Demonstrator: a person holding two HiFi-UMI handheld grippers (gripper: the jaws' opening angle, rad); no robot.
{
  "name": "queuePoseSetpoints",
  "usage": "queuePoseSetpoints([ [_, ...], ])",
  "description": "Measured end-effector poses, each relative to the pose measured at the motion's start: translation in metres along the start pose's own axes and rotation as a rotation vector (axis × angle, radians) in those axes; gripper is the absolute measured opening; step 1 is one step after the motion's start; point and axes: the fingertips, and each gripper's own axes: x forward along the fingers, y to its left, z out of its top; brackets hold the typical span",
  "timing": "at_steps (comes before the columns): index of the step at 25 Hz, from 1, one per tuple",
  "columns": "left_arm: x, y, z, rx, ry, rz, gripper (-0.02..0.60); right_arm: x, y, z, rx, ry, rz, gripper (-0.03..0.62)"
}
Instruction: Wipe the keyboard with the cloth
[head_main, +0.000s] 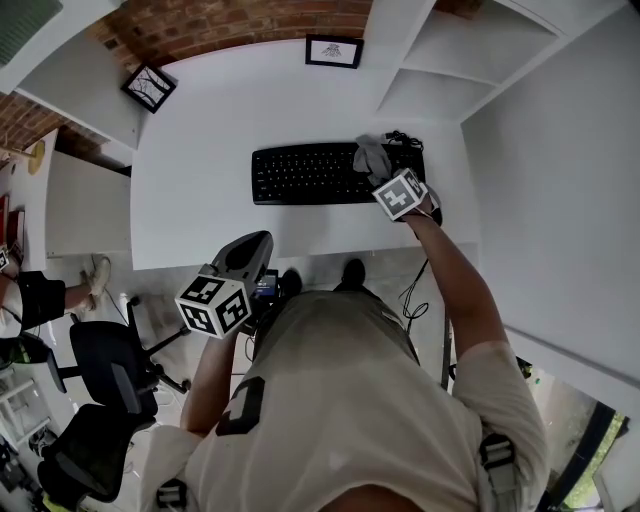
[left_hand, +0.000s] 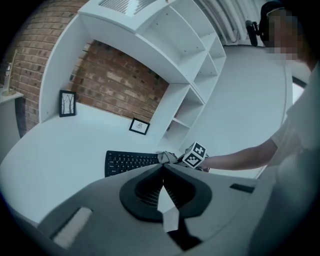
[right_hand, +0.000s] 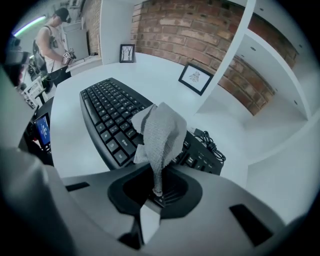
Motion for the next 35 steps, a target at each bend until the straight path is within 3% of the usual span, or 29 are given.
queuePoseSetpoints([
  [5,0.007,-0.005,-0.001,-0.002,0.004,-0.01,0.005,-0.007,-0.021,-0.024,0.063,0.022,-0.028,0.015],
  [9,0.008,-0.007,0.006,-0.002,-0.024,0.016,0.005,-0.007,-0.035,-0.04,0.026,0.052,-0.068,0.015],
  [12,0.012,-0.005,0.014,0.007,-0.04,0.009,0.005,-0.014,-0.055,-0.056,0.079,0.067,-0.103,0.015],
  [17,-0.005,0.009,0.016,-0.018,-0.062,0.078,0.005,-0.013,-0.065,-0.08,0.12,0.105,-0.112,0.015],
  [20,-0.002,0.008,0.02,-0.01,-0.074,0.084,0.005,-0.028,-0.098,-0.098,0.134,0.142,-0.22,0.015],
  [23,-0.008,0.012,0.019,-0.017,-0.081,0.09,0.005,-0.034,-0.111,-0.115,0.175,0.166,-0.271,0.015],
  [26,-0.014,0.014,0.013,-0.018,-0.079,0.097,0.005,-0.032,-0.109,-0.135,0.272,0.192,-0.233,0.015],
  [27,-0.016,0.014,0.01,-0.022,-0.08,0.1,0.005,-0.03,-0.105,-0.139,0.313,0.17,-0.198,0.015],
  [31,-0.028,0.02,0.004,-0.043,-0.091,0.109,0.005,-0.054,-0.116,-0.116,0.42,-0.036,-0.204,0.015],
  [35,-0.031,0.024,-0.003,-0.048,-0.08,0.109,0.005,-0.089,-0.093,-0.051,0.659,-0.358,-0.05,0.015],
])
